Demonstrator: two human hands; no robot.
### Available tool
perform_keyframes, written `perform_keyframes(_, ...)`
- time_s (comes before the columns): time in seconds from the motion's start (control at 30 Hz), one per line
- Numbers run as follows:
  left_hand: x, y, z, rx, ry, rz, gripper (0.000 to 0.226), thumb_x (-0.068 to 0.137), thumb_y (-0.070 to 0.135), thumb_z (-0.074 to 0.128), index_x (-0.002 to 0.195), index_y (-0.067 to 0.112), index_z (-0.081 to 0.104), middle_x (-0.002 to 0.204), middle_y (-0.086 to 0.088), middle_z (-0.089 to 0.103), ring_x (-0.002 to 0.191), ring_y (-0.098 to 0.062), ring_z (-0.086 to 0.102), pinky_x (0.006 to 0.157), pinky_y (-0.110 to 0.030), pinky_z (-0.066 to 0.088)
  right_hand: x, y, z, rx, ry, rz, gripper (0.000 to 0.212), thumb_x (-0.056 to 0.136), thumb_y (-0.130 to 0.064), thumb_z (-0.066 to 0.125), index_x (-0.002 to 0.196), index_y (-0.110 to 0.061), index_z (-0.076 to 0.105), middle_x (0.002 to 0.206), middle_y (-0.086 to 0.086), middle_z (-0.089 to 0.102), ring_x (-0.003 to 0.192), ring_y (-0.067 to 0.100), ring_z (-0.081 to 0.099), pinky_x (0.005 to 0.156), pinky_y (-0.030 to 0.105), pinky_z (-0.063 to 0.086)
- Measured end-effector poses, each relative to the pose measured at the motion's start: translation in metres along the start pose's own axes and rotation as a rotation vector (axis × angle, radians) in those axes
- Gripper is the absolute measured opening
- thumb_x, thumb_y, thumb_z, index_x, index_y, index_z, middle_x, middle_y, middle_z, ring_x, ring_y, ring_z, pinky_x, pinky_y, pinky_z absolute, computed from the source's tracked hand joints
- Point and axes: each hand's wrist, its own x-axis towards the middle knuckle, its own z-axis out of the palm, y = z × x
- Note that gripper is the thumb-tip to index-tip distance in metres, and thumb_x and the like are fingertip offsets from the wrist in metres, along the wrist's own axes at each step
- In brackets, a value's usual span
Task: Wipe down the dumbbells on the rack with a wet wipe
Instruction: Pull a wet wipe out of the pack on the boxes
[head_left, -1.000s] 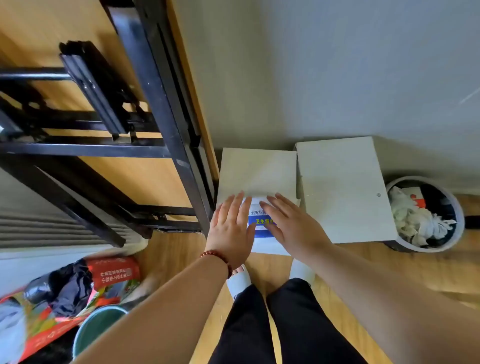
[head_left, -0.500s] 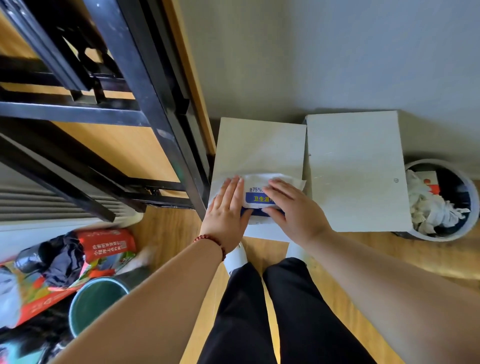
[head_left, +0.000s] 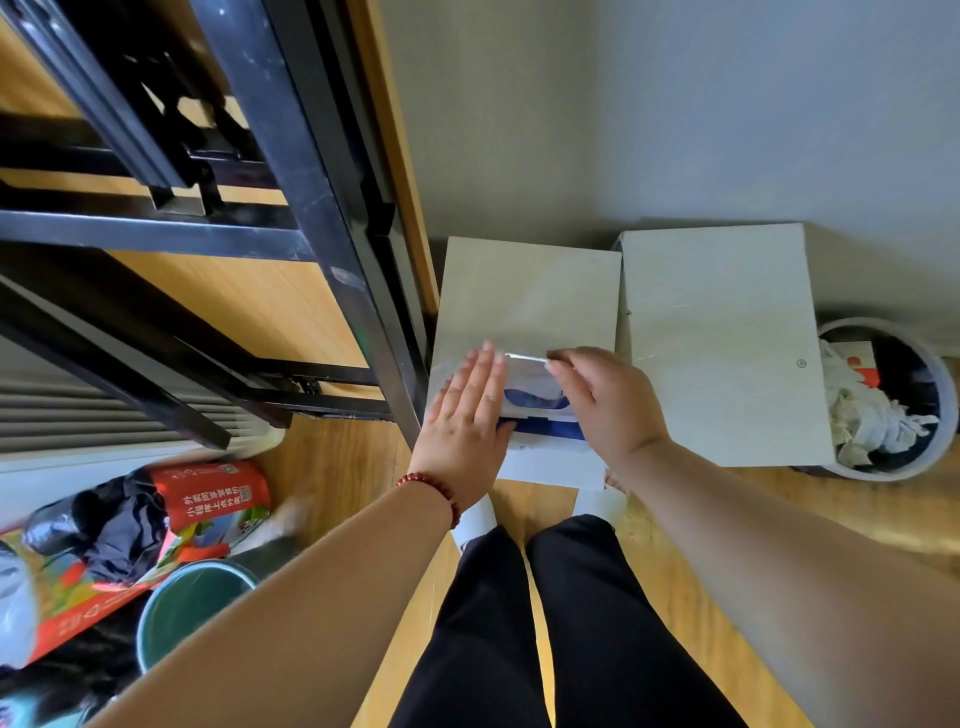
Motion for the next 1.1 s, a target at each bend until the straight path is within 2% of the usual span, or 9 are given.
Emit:
perform_keyframes(0.1, 0.005, 0.000, -0.004, 0.034, -0.052, 0.045, 0.067, 0.105, 0.029, 0.024, 0.138, 0.025, -0.034, 0.140, 0.012, -0.045, 0.137, -0.008, -0.034, 0.106, -0.022, -0.026, 0.004, -0.002, 0.000, 0.023, 0.073, 0.087, 0.029, 0.099, -0.030, 0.053, 0.116, -0.010, 0.065, 0.110, 0.002, 0.065, 0.101, 0.019, 0.057, 0.079, 0.015, 0.037)
perform_keyframes(0.17, 0.010, -0.001, -0.006, -0.002, -0.073, 0.017, 0.067, 0.104, 0.033, 0.026, 0.148, 0.023, -0.024, 0.150, 0.011, -0.033, 0.145, -0.009, -0.022, 0.111, -0.023, -0.019, -0.003, -0.002, -0.001, 0.023, 0.113, 0.102, 0.032, 0.096, -0.027, 0.057, 0.124, -0.011, 0.059, 0.119, 0.003, 0.060, 0.108, 0.019, 0.052, 0.083, 0.015, 0.035)
perform_keyframes(0.23, 0.013, -0.003, -0.006, -0.016, -0.113, 0.009, 0.067, 0.104, 0.039, 0.026, 0.152, 0.023, -0.018, 0.158, 0.009, -0.022, 0.147, -0.009, -0.018, 0.114, -0.026, -0.015, -0.014, -0.002, -0.001, 0.014, 0.142, 0.093, 0.037, 0.093, -0.030, 0.060, 0.126, -0.013, 0.056, 0.121, 0.004, 0.057, 0.110, 0.018, 0.048, 0.085, 0.008, 0.030)
perform_keyframes(0.37, 0.013, -0.002, -0.005, -0.051, -0.142, 0.000, 0.066, 0.103, 0.045, 0.022, 0.152, 0.023, -0.017, 0.155, 0.013, -0.023, 0.139, 0.000, -0.024, 0.113, -0.025, -0.015, -0.034, -0.001, 0.014, -0.049, 0.156, 0.157, 0.029, 0.089, -0.031, 0.067, 0.110, -0.011, 0.064, 0.109, 0.007, 0.058, 0.104, 0.023, 0.051, 0.083, 0.019, 0.036)
perform_keyframes(0.47, 0.013, 0.000, -0.002, -0.069, -0.111, -0.026, 0.063, 0.105, 0.041, 0.021, 0.153, 0.022, -0.014, 0.162, 0.007, -0.014, 0.146, -0.007, -0.017, 0.113, -0.024, -0.014, -0.034, -0.005, 0.025, -0.024, 0.179, 0.265, 0.018, 0.086, -0.024, 0.072, 0.096, -0.010, 0.069, 0.099, 0.003, 0.055, 0.098, 0.023, 0.053, 0.080, 0.024, 0.040)
perform_keyframes(0.7, 0.017, -0.007, 0.004, -0.077, -0.105, -0.028, 0.070, 0.102, 0.049, 0.026, 0.152, 0.026, -0.017, 0.162, 0.010, -0.014, 0.147, -0.006, -0.016, 0.114, -0.025, -0.010, -0.028, -0.022, 0.034, 0.068, 0.247, 0.496, 0.014, 0.087, -0.021, 0.071, 0.097, -0.011, 0.072, 0.100, -0.005, 0.042, 0.104, 0.025, 0.051, 0.087, 0.029, 0.046)
perform_keyframes(0.83, 0.018, -0.011, 0.007, -0.067, -0.102, -0.016, 0.070, 0.102, 0.048, 0.026, 0.150, 0.027, -0.020, 0.162, 0.010, -0.014, 0.147, -0.005, -0.016, 0.112, -0.024, -0.011, -0.020, -0.027, 0.041, 0.137, 0.323, 0.631, 0.006, 0.087, -0.018, 0.069, 0.087, -0.013, 0.073, 0.097, -0.005, 0.044, 0.105, 0.025, 0.051, 0.085, 0.029, 0.046)
perform_keyframes(0.93, 0.019, -0.012, 0.008, -0.058, -0.098, -0.023, 0.070, 0.102, 0.048, 0.026, 0.149, 0.028, -0.021, 0.162, 0.011, -0.014, 0.147, -0.005, -0.015, 0.111, -0.025, -0.011, -0.018, -0.026, 0.043, 0.124, 0.329, 0.638, 0.007, 0.089, -0.015, 0.066, 0.085, -0.012, 0.072, 0.098, -0.004, 0.045, 0.105, 0.024, 0.051, 0.083, 0.027, 0.044)
perform_keyframes(1.1, 0.018, -0.011, 0.008, -0.054, -0.102, -0.032, 0.070, 0.102, 0.049, 0.026, 0.151, 0.027, -0.020, 0.162, 0.011, -0.013, 0.148, -0.007, -0.013, 0.111, -0.025, -0.010, -0.020, -0.023, 0.045, -0.038, 0.263, 0.540, 0.011, 0.092, -0.012, 0.059, 0.088, -0.008, 0.069, 0.105, 0.004, 0.050, 0.103, 0.022, 0.047, 0.080, 0.019, 0.028)
